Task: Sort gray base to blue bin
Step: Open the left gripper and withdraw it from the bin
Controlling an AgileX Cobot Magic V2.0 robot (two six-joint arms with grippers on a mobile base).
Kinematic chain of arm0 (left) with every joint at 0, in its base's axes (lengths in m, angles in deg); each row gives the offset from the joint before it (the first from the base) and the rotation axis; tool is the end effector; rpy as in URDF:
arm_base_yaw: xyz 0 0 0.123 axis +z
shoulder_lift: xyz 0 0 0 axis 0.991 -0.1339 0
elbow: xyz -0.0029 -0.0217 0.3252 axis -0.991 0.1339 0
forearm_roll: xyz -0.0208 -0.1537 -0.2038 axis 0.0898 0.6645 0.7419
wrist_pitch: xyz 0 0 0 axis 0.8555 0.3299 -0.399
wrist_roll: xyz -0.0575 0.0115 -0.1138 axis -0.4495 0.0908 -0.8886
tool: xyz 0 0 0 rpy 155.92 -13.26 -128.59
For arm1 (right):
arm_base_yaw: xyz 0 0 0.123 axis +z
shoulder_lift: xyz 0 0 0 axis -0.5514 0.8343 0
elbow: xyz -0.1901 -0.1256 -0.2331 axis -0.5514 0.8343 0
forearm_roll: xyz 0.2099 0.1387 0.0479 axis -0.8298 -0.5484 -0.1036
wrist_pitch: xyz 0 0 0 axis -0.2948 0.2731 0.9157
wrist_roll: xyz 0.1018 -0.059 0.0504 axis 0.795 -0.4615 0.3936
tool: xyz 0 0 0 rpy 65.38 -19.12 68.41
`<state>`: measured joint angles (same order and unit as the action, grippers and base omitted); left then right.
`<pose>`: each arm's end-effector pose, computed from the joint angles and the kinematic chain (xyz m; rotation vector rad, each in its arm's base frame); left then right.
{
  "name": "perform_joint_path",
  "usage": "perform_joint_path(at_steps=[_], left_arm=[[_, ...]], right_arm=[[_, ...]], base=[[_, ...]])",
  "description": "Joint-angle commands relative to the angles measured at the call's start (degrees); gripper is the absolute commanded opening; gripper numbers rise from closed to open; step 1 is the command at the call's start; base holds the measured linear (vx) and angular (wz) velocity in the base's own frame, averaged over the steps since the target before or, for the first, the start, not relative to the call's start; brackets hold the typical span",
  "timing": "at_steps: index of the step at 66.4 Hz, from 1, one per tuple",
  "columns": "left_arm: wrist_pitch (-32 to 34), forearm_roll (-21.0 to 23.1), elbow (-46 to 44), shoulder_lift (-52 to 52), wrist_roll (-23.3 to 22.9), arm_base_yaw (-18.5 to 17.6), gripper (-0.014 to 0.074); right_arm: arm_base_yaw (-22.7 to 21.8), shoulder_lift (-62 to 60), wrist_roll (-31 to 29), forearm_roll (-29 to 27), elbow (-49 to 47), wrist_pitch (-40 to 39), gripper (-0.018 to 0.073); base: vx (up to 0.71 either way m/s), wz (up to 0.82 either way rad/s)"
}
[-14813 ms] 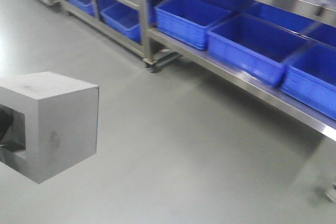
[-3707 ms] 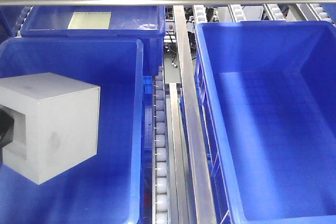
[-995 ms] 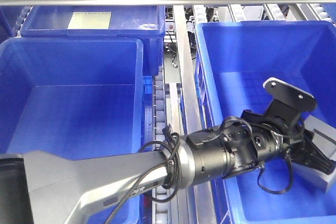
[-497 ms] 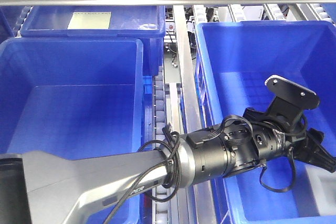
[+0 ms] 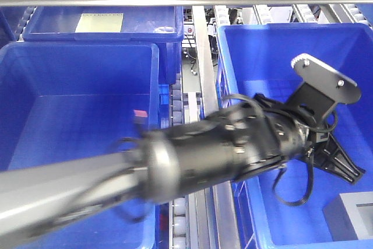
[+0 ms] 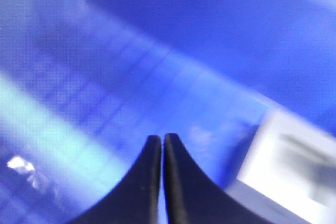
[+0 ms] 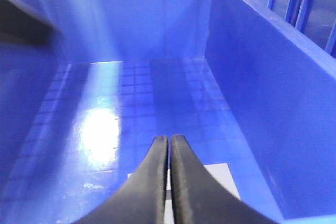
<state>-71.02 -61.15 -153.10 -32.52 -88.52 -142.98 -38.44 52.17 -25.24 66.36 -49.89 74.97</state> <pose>0.2711 -0.4438 0.3147 0.9068 1.9430 -0.5373 0.0560 -0.0045 0.1802 0.0926 1.7061 -0.0453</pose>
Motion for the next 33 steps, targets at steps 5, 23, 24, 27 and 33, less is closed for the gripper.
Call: perform_joint_path(at_steps=[5, 23, 24, 27, 33], left_arm=[[8.13, -0.32, 9.13, 12.05, 0.18, -0.24, -0.0007], [17.9, -0.31, 32.28, 29.58, 0.18, -0.24, -0.0006], [18.46, -0.31, 33.46, 30.57, 0.18, -0.24, -0.0006], [20.16, -0.31, 37.52, 33.95, 0.04, -0.24, -0.0006], [23.51, -0.27, 44.69, 40.41, -0.4, -0.24, -0.0006]], right_arm=[[-0.22, 1.08, -0.7, 0.25, 0.09, -2.95, -0.0005], [-0.22, 1.08, -0.7, 0.25, 0.09, -2.95, -0.0005], [-0.22, 1.08, -0.7, 0.25, 0.09, -2.95, -0.0005], [-0.22, 1.08, -0.7, 0.25, 0.09, -2.95, -0.0005], [-0.22, 1.08, -0.7, 0.25, 0.09, -2.95, -0.0005]], base=[[0.0, 0.0], [0.0, 0.0], [0.0, 0.0], [0.0, 0.0], [0.0, 0.0]])
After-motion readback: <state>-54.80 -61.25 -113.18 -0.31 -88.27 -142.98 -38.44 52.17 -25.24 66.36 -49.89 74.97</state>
